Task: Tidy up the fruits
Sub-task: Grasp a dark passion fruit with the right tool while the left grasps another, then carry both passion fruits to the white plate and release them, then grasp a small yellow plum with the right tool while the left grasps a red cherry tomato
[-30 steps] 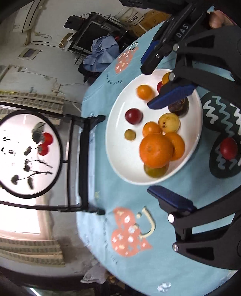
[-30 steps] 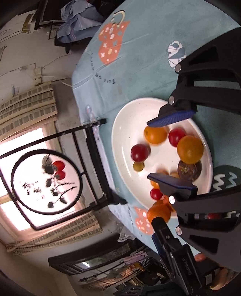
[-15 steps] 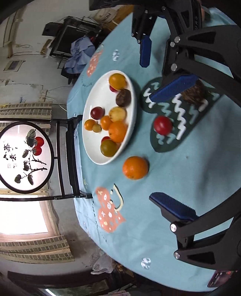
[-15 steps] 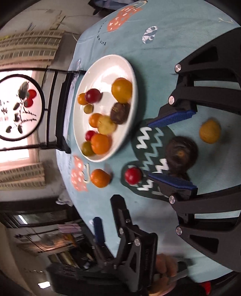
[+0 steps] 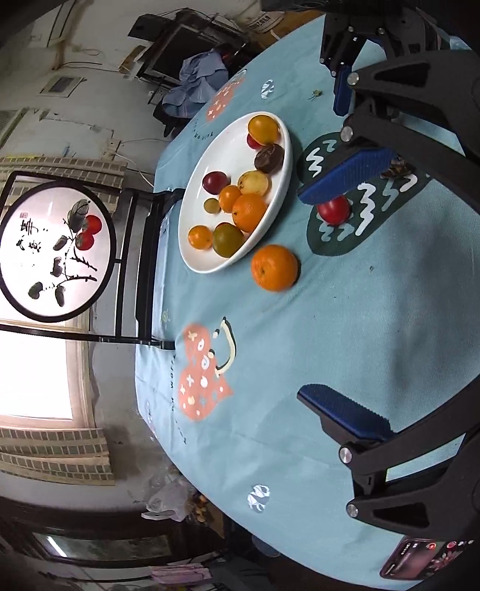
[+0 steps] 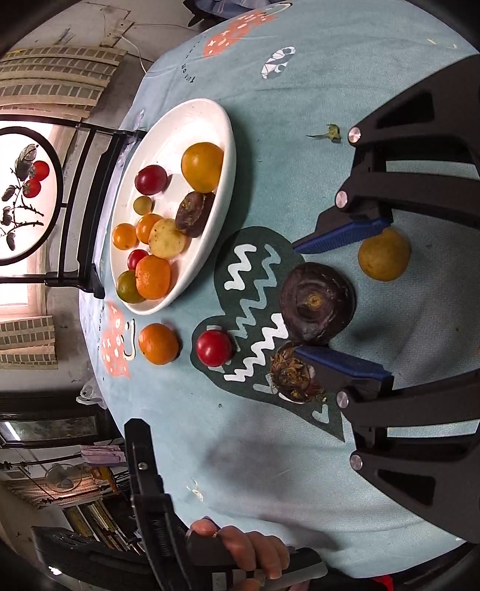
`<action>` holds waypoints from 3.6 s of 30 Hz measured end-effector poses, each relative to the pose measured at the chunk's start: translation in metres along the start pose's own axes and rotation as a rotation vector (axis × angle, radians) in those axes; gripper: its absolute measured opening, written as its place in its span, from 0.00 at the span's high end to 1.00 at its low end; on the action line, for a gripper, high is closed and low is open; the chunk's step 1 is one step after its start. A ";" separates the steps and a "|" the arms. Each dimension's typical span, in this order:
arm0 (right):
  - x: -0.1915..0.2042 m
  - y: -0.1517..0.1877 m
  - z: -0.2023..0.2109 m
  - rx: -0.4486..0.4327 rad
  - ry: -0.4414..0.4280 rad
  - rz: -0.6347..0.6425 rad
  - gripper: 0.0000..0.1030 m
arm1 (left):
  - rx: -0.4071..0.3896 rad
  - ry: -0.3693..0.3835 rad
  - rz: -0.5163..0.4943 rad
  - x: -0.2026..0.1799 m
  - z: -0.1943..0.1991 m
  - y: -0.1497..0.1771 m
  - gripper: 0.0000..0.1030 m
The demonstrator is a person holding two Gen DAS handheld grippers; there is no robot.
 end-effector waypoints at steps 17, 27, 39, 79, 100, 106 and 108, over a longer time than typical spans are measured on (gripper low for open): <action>-0.008 0.001 -0.007 0.020 -0.077 -0.060 0.54 | 0.006 0.003 -0.027 -0.009 0.000 0.004 0.03; -0.055 -0.005 0.025 -0.148 -0.083 -0.319 0.54 | 0.101 0.234 -0.212 -0.053 0.001 0.024 0.04; -0.056 -0.007 0.025 -0.138 -0.083 -0.321 0.54 | 0.191 0.280 -0.454 -0.102 -0.010 0.063 0.31; -0.140 -0.074 -0.013 -0.280 0.076 -0.488 0.49 | 0.076 0.054 -0.185 -0.112 -0.106 -0.086 0.04; -0.021 0.007 0.005 0.017 0.103 -0.121 0.49 | 0.072 0.007 -0.068 -0.028 -0.028 0.005 0.03; -0.022 0.014 0.010 0.047 0.104 -0.137 0.49 | 0.080 -0.010 -0.092 -0.030 -0.030 0.006 0.03; -0.022 0.019 0.009 0.061 0.092 -0.139 0.50 | 0.078 -0.009 -0.090 -0.030 -0.030 0.006 0.03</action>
Point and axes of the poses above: each gripper's, at about its wrist camera, not at the fingertips, and z roughly against the way its jaws point, x to its left, y to its underside, the point moved 1 cm from there along -z, roughly the way its jaws point, and after that the axes turned 3 degrees about -y, right-handed, at the moved point
